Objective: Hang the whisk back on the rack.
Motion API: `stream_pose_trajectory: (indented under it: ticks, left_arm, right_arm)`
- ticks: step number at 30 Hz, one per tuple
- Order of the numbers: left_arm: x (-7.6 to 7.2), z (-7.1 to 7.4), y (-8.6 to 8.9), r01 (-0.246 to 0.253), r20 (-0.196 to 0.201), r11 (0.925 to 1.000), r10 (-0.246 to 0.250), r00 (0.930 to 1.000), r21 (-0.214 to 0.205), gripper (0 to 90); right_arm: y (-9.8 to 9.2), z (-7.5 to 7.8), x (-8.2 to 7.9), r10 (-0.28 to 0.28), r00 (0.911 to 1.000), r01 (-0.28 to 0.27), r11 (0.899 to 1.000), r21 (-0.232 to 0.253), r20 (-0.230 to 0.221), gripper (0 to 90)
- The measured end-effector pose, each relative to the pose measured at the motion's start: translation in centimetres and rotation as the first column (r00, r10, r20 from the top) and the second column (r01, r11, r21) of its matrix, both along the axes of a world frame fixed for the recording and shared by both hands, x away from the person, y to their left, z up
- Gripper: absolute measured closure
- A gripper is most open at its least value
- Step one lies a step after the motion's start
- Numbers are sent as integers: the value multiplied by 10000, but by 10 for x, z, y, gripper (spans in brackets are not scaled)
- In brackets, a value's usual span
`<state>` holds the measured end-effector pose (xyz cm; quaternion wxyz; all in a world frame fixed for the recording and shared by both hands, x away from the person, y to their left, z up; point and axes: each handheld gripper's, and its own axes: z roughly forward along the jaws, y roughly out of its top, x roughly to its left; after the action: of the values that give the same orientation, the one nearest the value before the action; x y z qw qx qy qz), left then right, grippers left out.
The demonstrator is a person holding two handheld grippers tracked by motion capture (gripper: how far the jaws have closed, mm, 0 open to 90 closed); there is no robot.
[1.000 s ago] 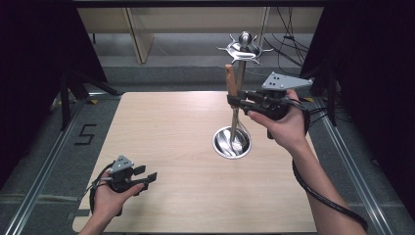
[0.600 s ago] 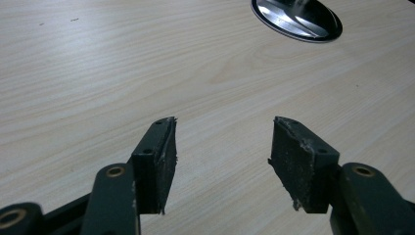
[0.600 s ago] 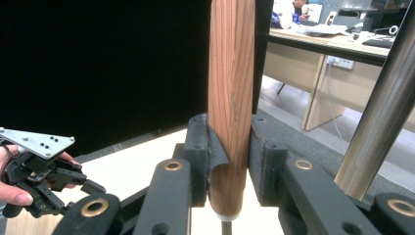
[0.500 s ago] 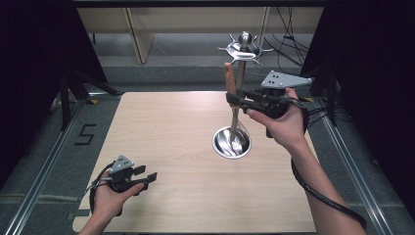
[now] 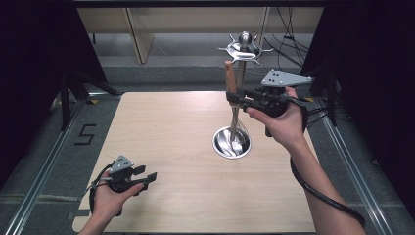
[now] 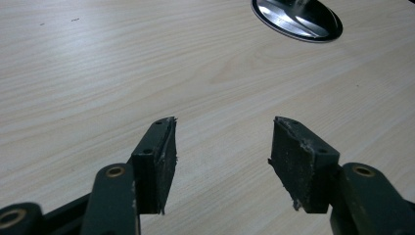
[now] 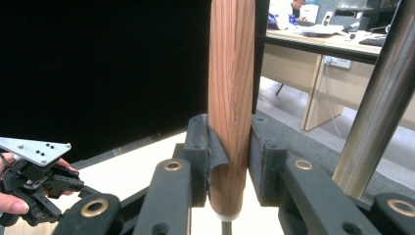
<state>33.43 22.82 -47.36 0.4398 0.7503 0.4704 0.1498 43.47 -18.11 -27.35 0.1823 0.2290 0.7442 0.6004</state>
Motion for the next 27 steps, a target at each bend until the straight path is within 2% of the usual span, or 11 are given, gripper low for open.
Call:
stream_pose_trajectory:
  ticks: [4, 6, 7, 15, 18, 20, 27]
  left_arm:
    - [0, 0, 0, 26, 20, 10000, -26, 10000, -57, 417]
    - [0, 0, 0, 36, 20, 10000, -36, 10000, -27, 417]
    - [0, 0, 0, 32, 23, 10000, -32, 10000, -35, 417]
    - [0, 0, 1, 104, 126, 9999, -104, 9999, 41, 417]
    - [0, 0, 0, 81, 65, 10000, -81, 9999, 0, 417]
    - [0, 0, 0, -2, 12, 10000, 2, 10000, -38, 417]
    - [0, 0, -1, 24, 42, 9999, -23, 10000, -101, 417]
  right_arm:
    - [0, 0, 2, -55, 10000, 55, 10000, -19, -49, 734]
    - [0, 0, 2, 32, 9997, -29, 9999, 137, -229, 734]
    - [0, 0, 2, -94, 9996, 100, 9997, 202, -276, 734]
    - [-2, -1, 7, -146, 9995, 153, 9996, 254, -285, 734]
    - [-3, -1, 8, -111, 9989, 126, 9994, 326, -453, 734]
    - [-3, -2, 10, -177, 9991, 192, 9991, 386, -389, 734]
    - [-7, -3, 13, -387, 9969, 419, 9981, 462, -689, 734]
